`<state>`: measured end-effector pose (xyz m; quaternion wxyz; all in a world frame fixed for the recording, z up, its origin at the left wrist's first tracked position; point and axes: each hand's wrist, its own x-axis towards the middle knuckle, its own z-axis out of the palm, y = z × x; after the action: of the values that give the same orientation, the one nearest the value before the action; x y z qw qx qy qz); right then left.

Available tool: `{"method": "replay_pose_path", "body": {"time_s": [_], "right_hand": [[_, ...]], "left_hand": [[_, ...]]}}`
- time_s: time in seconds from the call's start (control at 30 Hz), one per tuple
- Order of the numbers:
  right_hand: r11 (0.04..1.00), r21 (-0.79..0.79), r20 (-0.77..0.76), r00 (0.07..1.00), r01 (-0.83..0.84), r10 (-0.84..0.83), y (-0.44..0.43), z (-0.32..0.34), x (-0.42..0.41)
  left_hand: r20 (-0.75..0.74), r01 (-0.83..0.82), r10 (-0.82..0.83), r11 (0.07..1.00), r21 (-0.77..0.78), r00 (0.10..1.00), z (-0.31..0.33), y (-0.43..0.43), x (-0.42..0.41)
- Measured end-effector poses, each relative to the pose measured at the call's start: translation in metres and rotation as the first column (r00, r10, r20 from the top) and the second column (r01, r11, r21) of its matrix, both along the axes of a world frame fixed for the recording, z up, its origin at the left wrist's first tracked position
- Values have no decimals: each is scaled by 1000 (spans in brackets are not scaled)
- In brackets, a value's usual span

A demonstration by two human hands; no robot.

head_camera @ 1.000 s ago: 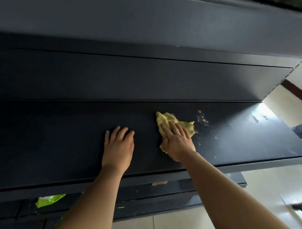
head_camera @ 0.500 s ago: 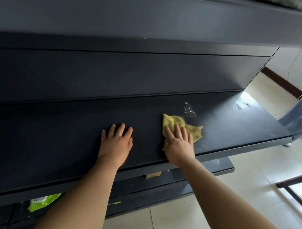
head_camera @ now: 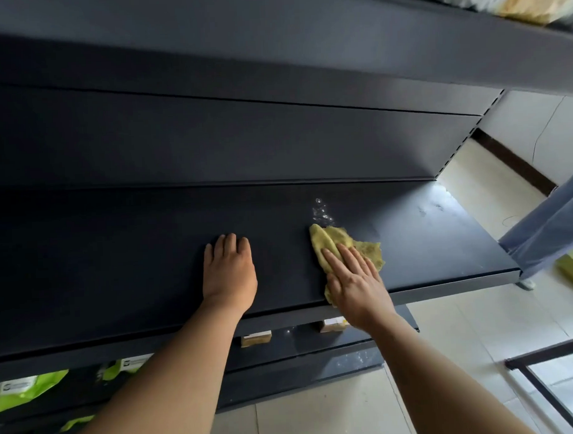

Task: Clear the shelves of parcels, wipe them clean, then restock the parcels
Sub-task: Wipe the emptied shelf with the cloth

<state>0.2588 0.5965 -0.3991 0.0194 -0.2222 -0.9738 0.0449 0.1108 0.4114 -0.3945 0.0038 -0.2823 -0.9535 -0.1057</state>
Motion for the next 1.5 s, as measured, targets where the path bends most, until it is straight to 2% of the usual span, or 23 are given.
{"method": "replay_pose_path", "body": {"time_s": [0.1,0.17,0.37,0.53,0.7,0.9,1.03,1.1,1.3,1.4,1.5], "right_hand": [[998,-39,50,997,53,-51,42,2,6],[995,-96,67,998,17,-11,53,2,0],[921,-206,-90,944,-330,318,39,8,-35],[878,-190,-36,897,-440,441,17,4,-93],[920,-138,51,925,-367,377,41,2,-137],[990,-139,41,998,-33,39,91,-2,-134],[994,-96,32,998,58,-55,93,-5,-121],[996,-85,13,1000,4,-3,78,-6,-124],[937,-106,76,936,-334,343,35,3,-170],[924,-113,89,922,-367,377,30,4,-191],[944,-117,94,943,-307,318,38,3,-198]], "left_hand": [[63,-102,99,993,53,993,-2,22,4],[59,-145,141,987,70,988,-7,31,5],[14,-176,175,979,100,984,-16,36,10],[-12,-186,189,977,101,982,-16,36,10],[-24,-187,191,976,115,981,-17,36,10],[-35,-192,197,974,121,980,-19,37,9],[-37,-203,208,973,109,977,-21,38,10],[-39,-208,213,973,94,976,-21,39,10],[-50,-213,217,974,78,975,-20,40,11],[-45,-209,213,975,75,976,-18,40,11],[-48,-208,212,975,73,976,-18,38,10]]}}
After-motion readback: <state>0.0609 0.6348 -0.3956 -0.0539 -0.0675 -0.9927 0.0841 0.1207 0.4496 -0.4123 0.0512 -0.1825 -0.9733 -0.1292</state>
